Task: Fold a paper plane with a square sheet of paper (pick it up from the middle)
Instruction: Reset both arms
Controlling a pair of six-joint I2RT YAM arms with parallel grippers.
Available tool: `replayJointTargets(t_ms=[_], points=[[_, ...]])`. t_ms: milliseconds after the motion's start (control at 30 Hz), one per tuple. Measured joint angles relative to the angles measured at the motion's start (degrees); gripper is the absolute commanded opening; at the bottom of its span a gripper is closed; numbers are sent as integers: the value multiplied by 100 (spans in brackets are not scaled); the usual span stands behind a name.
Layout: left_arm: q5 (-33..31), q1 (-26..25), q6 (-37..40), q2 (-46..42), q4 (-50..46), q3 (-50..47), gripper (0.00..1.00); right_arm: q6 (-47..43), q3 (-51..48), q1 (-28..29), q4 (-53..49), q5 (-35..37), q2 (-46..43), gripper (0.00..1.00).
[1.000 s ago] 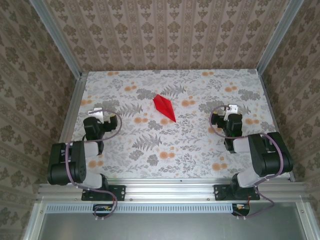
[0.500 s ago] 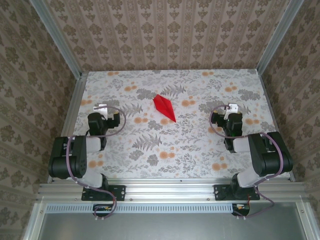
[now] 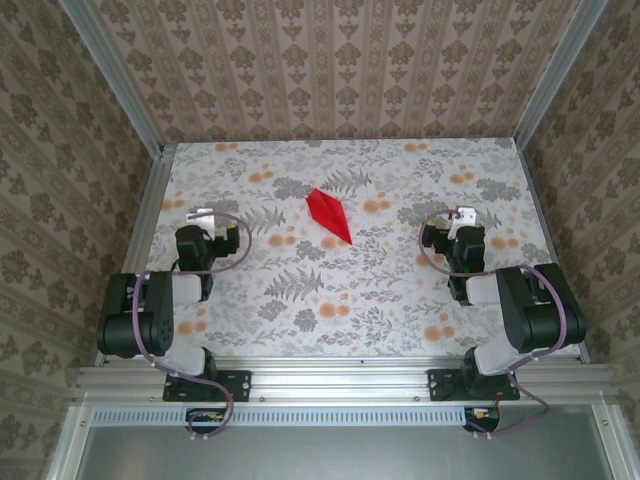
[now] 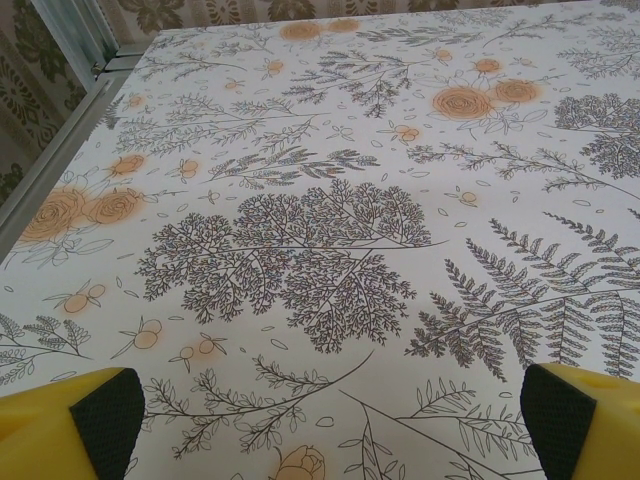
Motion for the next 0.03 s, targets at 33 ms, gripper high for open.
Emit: replayJointTargets(t_ms=[33], points=[[0, 0, 0, 0, 0, 0, 100, 0, 0, 0, 0, 0, 0, 100]])
